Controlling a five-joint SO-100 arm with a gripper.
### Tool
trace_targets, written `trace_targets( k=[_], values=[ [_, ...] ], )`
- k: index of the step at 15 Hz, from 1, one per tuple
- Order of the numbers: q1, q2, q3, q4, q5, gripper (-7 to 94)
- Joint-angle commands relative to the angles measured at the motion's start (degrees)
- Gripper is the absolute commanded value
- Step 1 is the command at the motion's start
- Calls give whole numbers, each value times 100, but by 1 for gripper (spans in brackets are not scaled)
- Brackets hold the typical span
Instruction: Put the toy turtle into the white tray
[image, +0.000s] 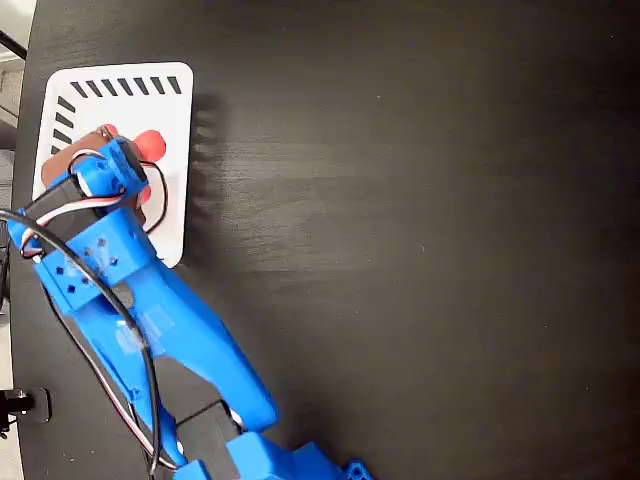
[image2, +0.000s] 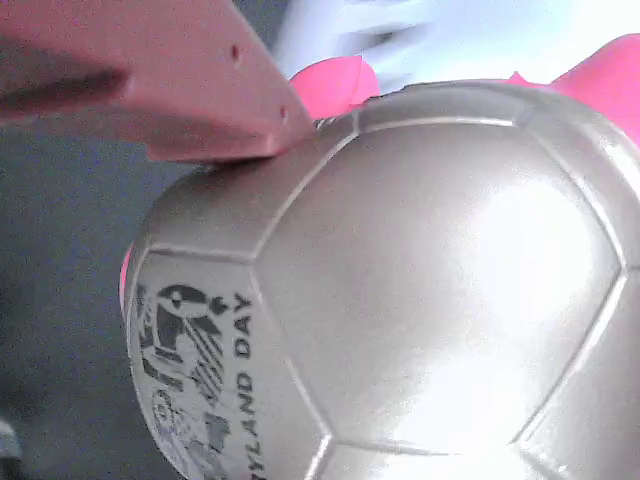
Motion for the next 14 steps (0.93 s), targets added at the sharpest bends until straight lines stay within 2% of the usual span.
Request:
trace_targets(
  k=[1,5,7,8,9,14],
  values=[
    [-44,229,-360,-35,0,-3],
    [26,149,-360,-105,18,-1],
    [35,79,-343,-105,0,22],
    [18,53,-308,-88,-9,39],
    [9,53,-255,-79,-9,49],
    [-18,70,-237,18,0,52]
  ],
)
